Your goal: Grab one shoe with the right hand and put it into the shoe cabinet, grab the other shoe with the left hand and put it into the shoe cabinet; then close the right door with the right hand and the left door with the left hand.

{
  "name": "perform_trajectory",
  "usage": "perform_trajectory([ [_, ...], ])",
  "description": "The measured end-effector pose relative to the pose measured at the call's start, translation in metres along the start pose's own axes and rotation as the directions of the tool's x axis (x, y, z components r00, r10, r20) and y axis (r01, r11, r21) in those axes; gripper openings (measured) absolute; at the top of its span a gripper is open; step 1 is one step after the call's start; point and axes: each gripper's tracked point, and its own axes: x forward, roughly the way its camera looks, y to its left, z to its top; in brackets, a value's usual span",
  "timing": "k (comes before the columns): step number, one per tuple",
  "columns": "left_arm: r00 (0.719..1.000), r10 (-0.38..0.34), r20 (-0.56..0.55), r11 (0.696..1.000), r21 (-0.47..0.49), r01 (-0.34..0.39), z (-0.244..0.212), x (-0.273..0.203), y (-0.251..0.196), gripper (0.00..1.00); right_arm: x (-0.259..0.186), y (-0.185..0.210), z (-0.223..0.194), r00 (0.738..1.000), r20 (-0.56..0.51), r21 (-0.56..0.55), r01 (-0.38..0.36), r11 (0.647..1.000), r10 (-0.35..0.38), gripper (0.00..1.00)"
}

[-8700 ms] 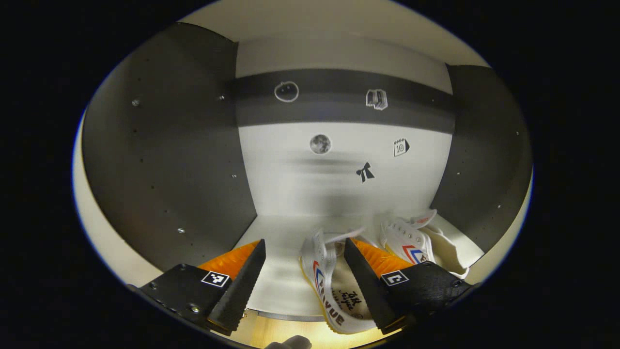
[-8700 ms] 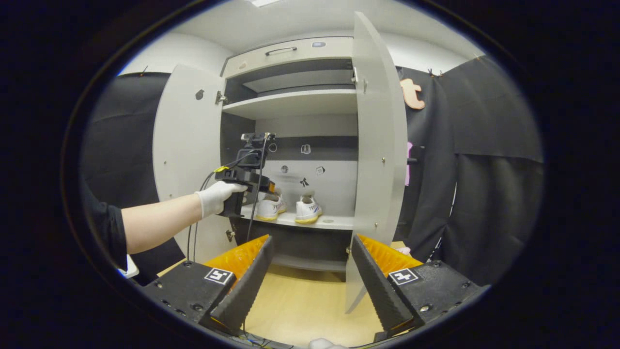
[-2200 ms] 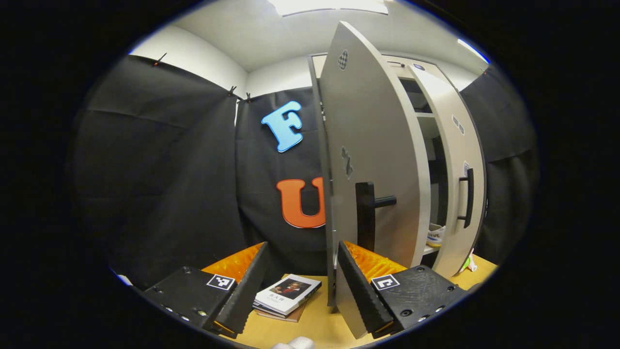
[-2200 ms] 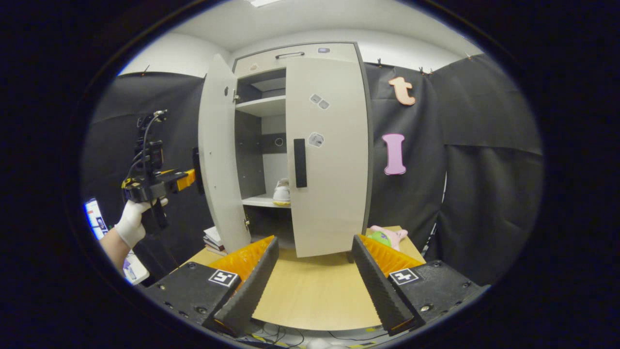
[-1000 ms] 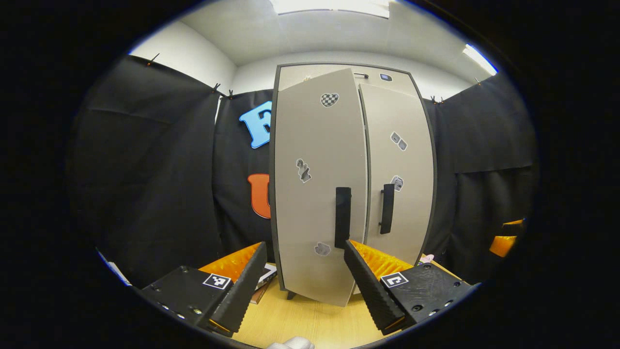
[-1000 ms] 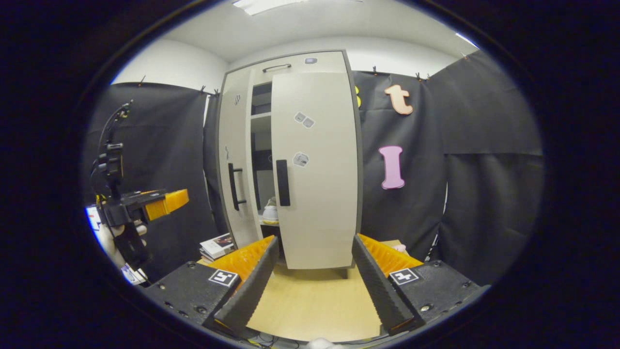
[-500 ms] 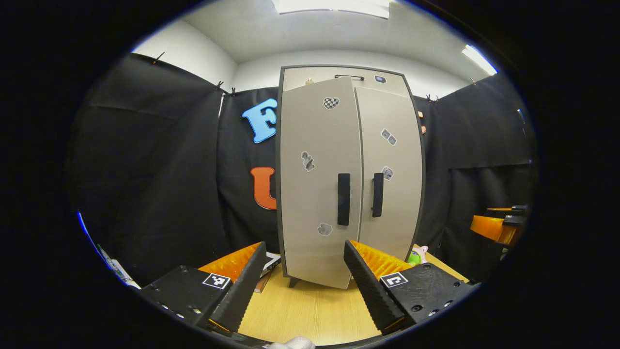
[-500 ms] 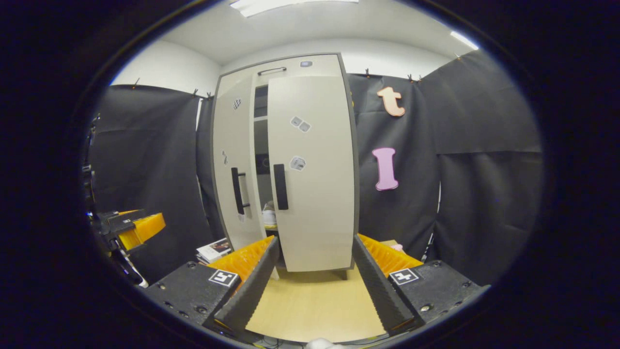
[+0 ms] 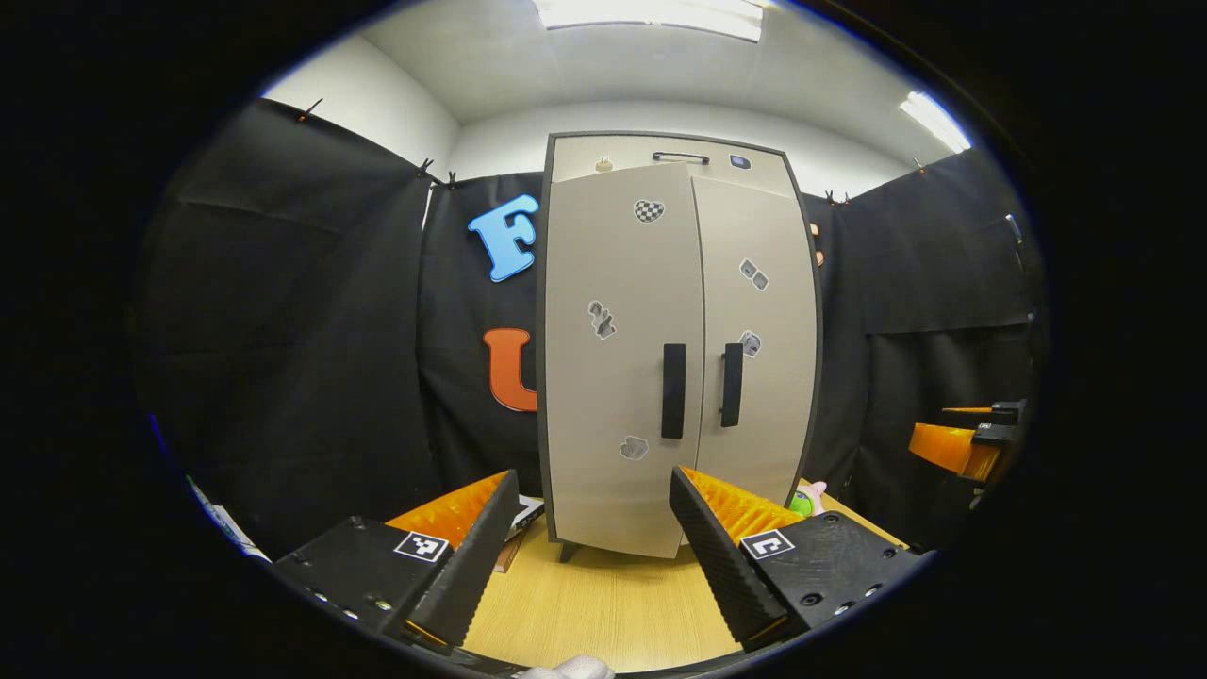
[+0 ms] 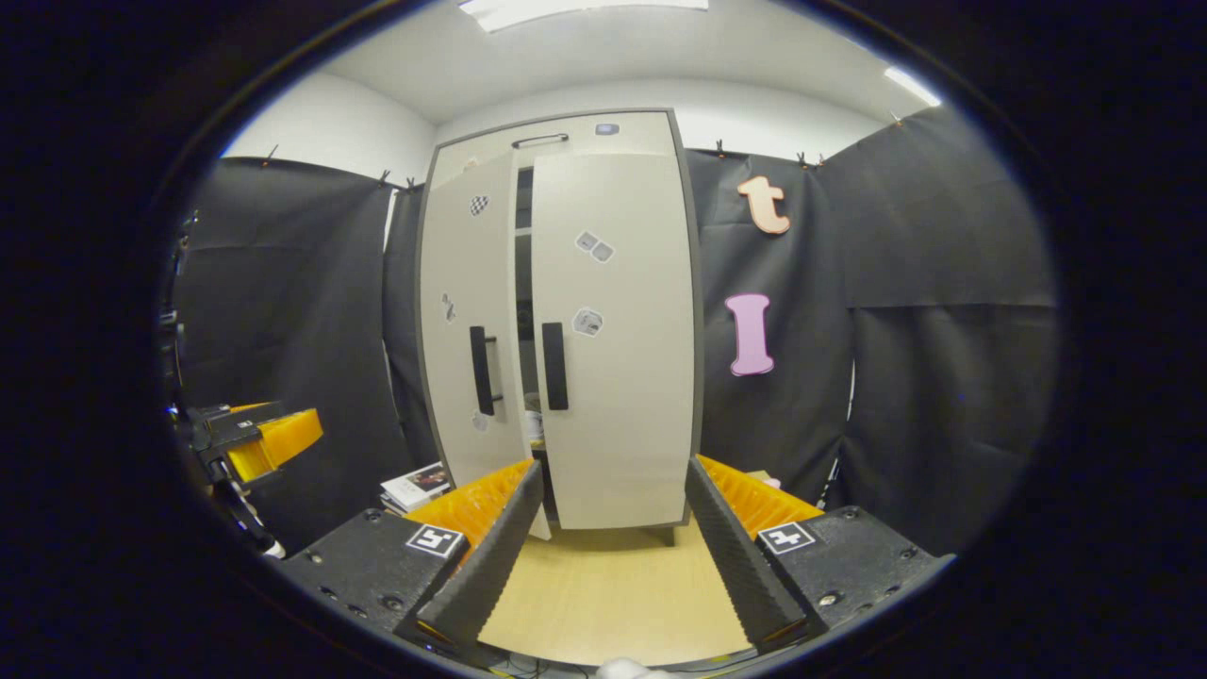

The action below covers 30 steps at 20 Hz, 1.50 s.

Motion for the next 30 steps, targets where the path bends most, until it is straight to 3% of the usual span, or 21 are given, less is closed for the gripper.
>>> perform_trajectory([
  [1, 1.000, -0.001, 0.004, 1.000, 0.002, 0.001, 0.001, 0.000, 0.000, 0.96, -0.001, 0.001, 0.001, 1.000, 0.001, -0.002, 0.000, 1.000, 0.000, 0.94],
  [7, 1.000, -0.003, 0.003, 1.000, -0.002, 0.003, 0.003, 0.002, 0.002, 0.96, -0.001, 0.005, 0.004, 1.000, 0.011, -0.013, 0.000, 1.000, 0.000, 0.94],
  [8, 1.000, -0.002, 0.002, 1.000, 0.000, 0.002, 0.003, 0.002, 0.002, 0.96, -0.001, 0.005, 0.004, 1.000, 0.012, -0.018, -0.001, 1.000, 0.001, 0.99],
  [10, 1.000, 0.000, 0.003, 1.000, 0.002, 0.000, 0.004, 0.001, 0.003, 0.96, 0.000, 0.005, 0.005, 1.000, 0.013, -0.019, -0.002, 1.000, 0.003, 0.94],
  [11, 1.000, 0.001, 0.001, 1.000, 0.002, -0.001, 0.004, 0.001, 0.003, 0.96, 0.001, 0.006, 0.006, 1.000, 0.013, -0.017, -0.002, 1.000, 0.002, 0.99],
  [12, 1.000, 0.001, 0.003, 1.000, 0.000, -0.001, 0.005, 0.003, 0.004, 0.96, 0.001, 0.006, 0.006, 1.000, 0.013, -0.017, -0.006, 1.000, 0.006, 0.94],
  [13, 1.000, 0.002, 0.006, 1.000, 0.000, -0.002, 0.005, 0.002, 0.003, 0.96, 0.001, 0.006, 0.007, 1.000, 0.013, -0.020, -0.006, 1.000, 0.006, 0.99],
  [30, 1.000, -0.001, 0.009, 1.000, 0.005, 0.001, 0.006, 0.001, 0.000, 0.96, 0.001, 0.011, 0.005, 1.000, 0.017, -0.030, -0.017, 0.999, 0.017, 0.94],
])
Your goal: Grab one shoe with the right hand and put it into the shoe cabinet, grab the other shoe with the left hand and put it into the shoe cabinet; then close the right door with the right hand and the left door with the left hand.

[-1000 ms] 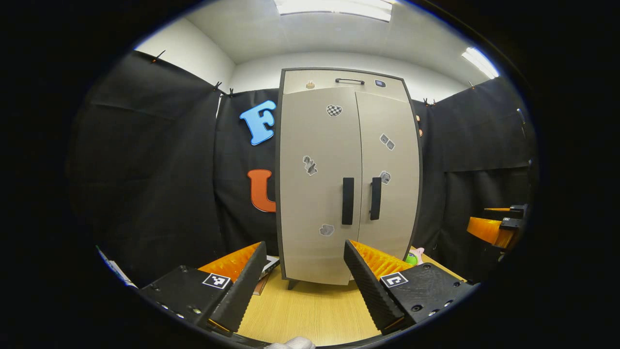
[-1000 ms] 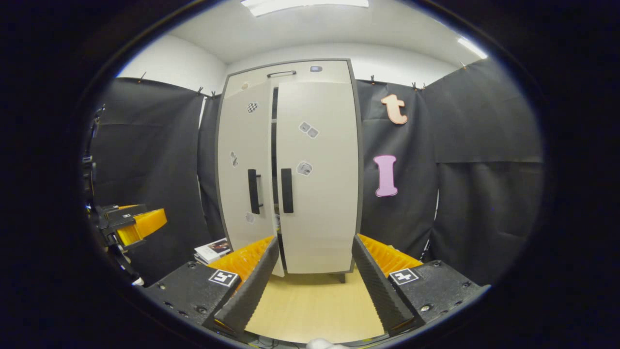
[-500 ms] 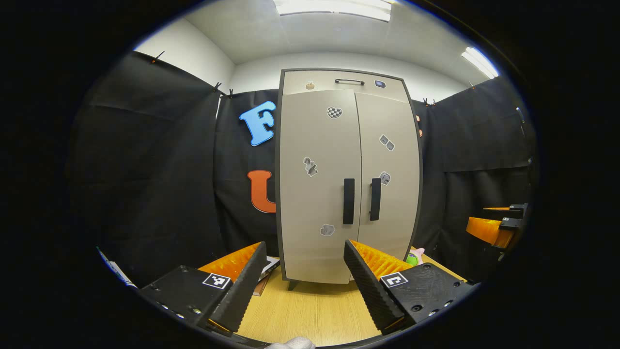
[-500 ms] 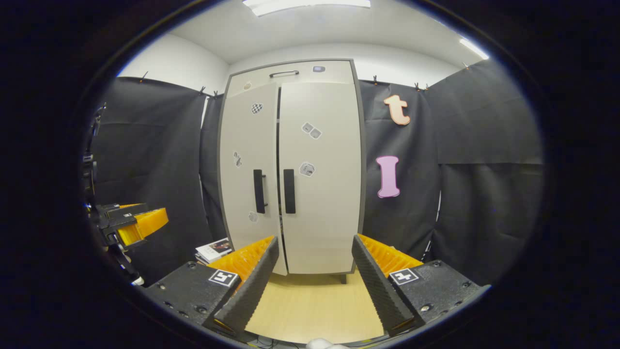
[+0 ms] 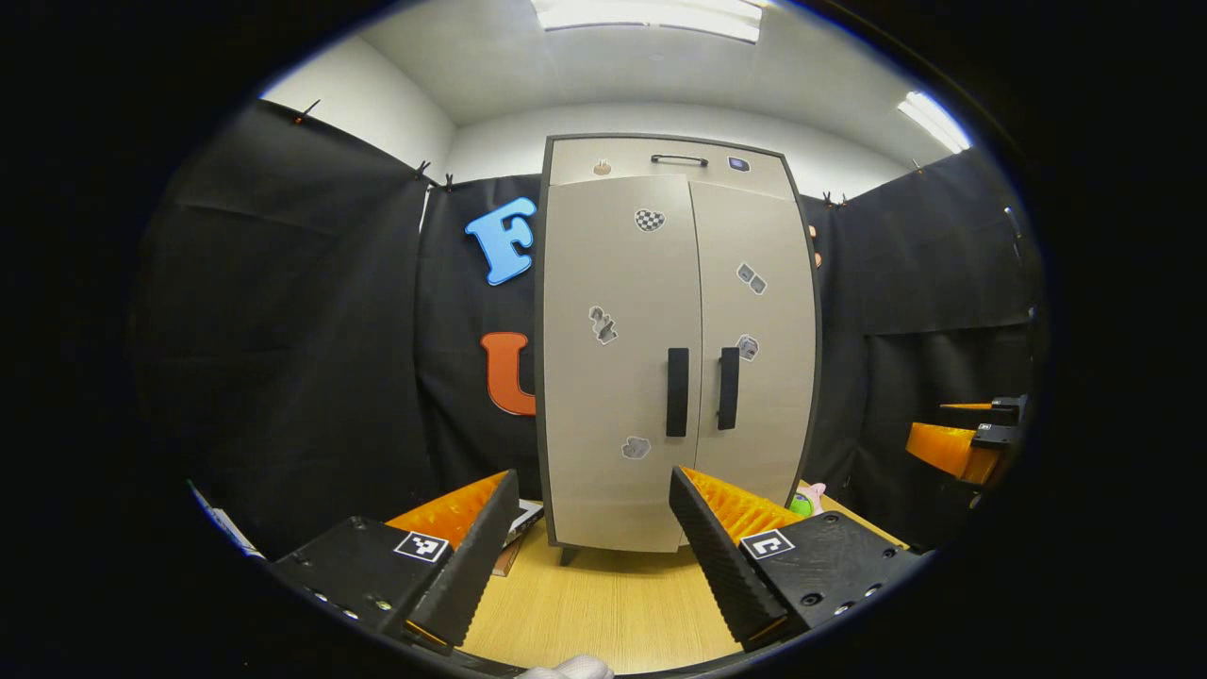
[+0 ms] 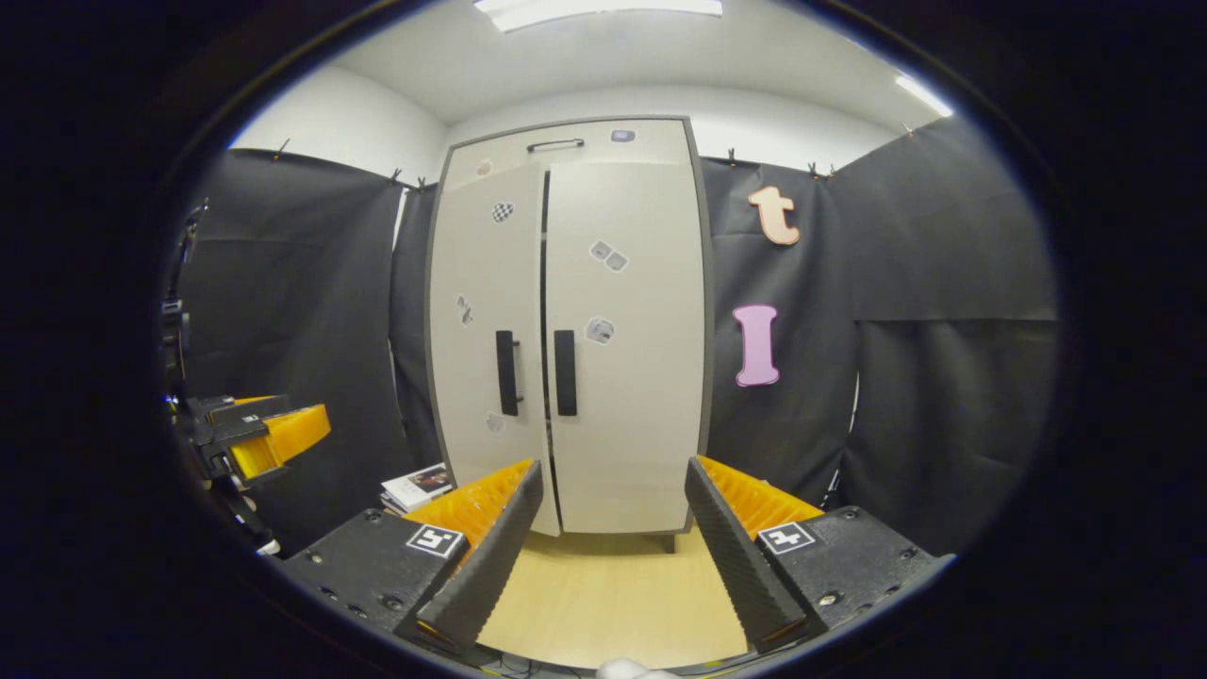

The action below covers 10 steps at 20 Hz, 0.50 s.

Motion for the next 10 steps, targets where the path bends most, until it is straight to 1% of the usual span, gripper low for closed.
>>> perform_trajectory([
  [4, 1.000, 0.003, -0.001, 1.000, -0.002, -0.003, -0.0012, 0.0014, 0.0020, 0.96, -0.0008, 0.0002, -0.0007, 1.000, 0.001, 0.003, -0.001, 1.000, 0.001, 0.94],
  [5, 1.000, 0.005, -0.001, 1.000, -0.001, -0.005, -0.0004, 0.0014, 0.0032, 0.96, -0.0008, 0.0004, -0.0008, 1.000, 0.001, 0.003, -0.001, 1.000, 0.001, 0.99],
  [6, 1.000, 0.006, -0.003, 1.000, -0.002, -0.006, -0.0015, 0.0011, 0.0033, 0.96, -0.0005, 0.0004, -0.0005, 1.000, 0.001, 0.003, -0.001, 1.000, 0.001, 0.94],
  [8, 1.000, 0.007, -0.002, 1.000, -0.004, -0.007, -0.0018, 0.0019, 0.0039, 0.96, -0.0014, 0.0007, -0.0015, 1.000, 0.000, 0.001, -0.001, 1.000, 0.001, 0.94],
  [9, 1.000, 0.008, -0.001, 1.000, -0.004, -0.008, -0.0013, 0.0024, 0.0027, 0.96, -0.0020, 0.0006, -0.0019, 1.000, 0.001, 0.000, -0.002, 1.000, 0.002, 0.99],
  [10, 1.000, 0.007, -0.001, 1.000, -0.004, -0.007, -0.0007, 0.0030, 0.0024, 0.96, -0.0025, 0.0005, -0.0011, 1.000, 0.002, -0.001, -0.001, 1.000, 0.001, 0.99],
])
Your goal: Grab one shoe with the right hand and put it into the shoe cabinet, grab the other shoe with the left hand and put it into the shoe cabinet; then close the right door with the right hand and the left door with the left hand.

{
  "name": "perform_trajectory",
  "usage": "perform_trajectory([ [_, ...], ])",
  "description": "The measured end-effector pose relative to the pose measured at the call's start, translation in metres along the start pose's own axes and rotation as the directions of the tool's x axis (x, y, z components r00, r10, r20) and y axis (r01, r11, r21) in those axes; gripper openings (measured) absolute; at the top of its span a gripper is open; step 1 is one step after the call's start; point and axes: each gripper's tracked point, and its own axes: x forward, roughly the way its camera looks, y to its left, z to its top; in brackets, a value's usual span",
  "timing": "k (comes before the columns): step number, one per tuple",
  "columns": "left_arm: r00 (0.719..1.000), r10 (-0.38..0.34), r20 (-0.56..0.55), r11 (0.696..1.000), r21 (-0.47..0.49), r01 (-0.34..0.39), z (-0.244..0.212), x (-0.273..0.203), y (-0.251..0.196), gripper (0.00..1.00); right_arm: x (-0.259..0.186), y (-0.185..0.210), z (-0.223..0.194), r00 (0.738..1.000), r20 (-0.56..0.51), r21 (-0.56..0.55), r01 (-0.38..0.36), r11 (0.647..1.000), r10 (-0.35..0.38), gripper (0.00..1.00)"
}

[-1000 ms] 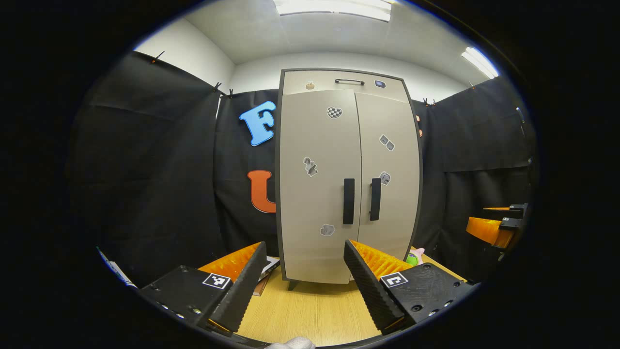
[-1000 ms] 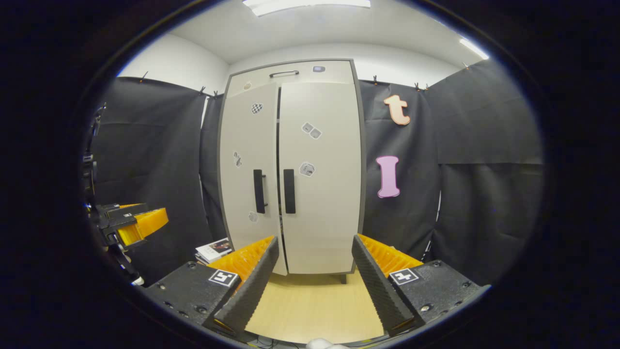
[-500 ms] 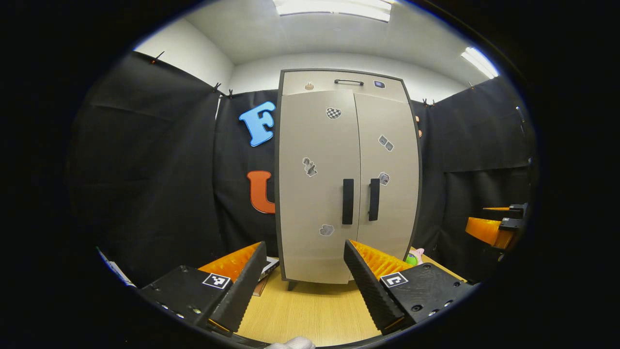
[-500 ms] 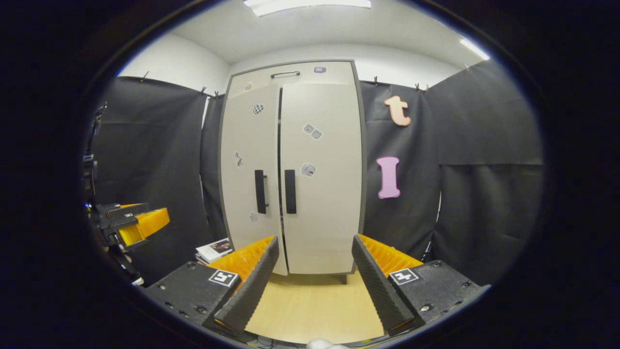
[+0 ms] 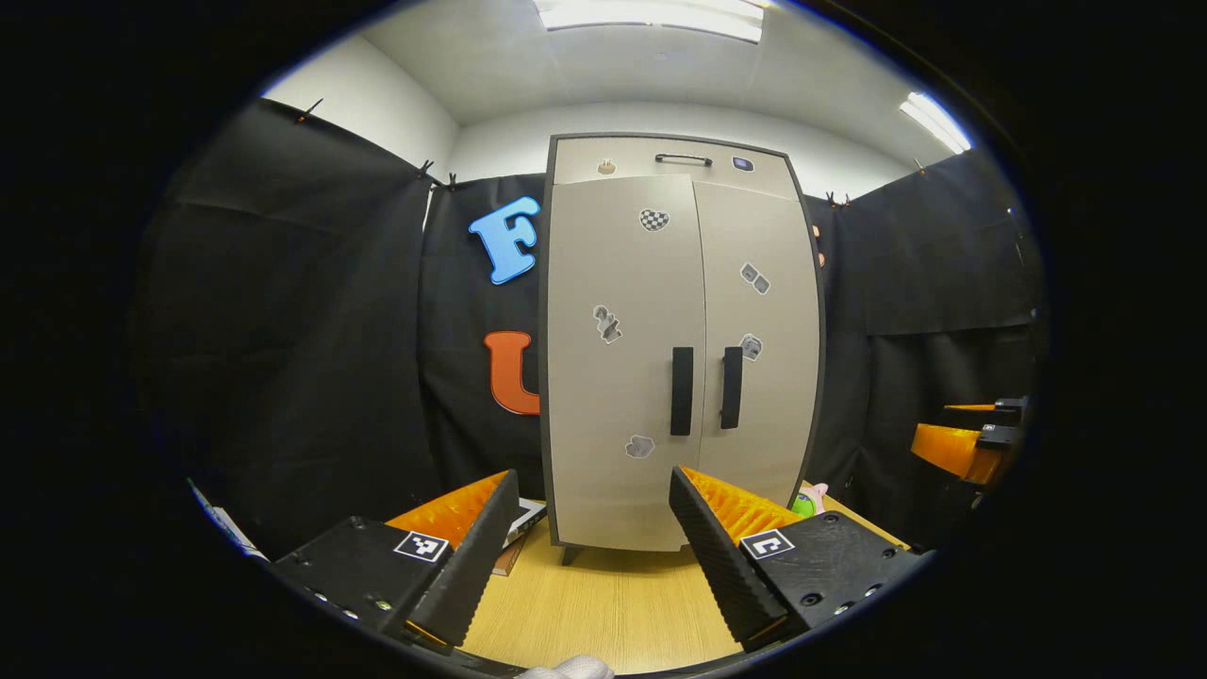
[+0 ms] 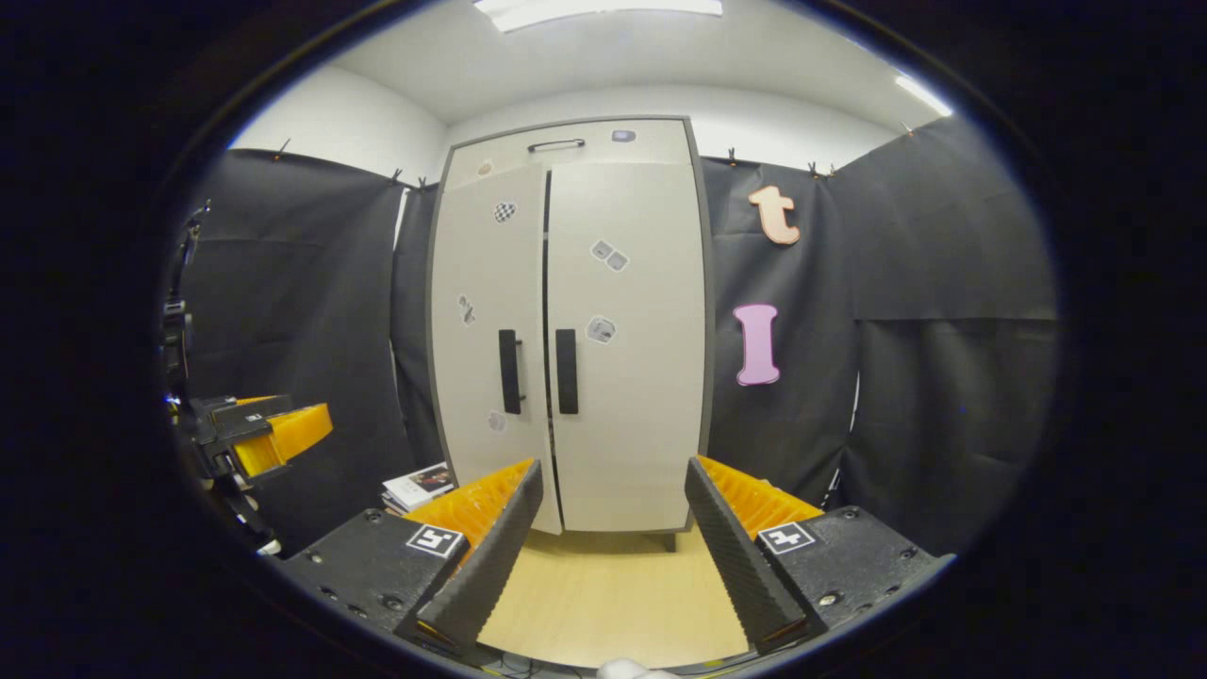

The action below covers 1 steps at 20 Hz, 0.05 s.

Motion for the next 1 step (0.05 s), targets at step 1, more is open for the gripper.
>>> perform_trajectory([
  [1, 1.000, -0.001, 0.001, 1.000, -0.001, 0.001, 0.0005, -0.0001, 0.0000, 0.96, 0.0000, -0.0006, -0.0001, 1.000, 0.002, 0.001, 0.001, 1.000, -0.001, 0.99],
])
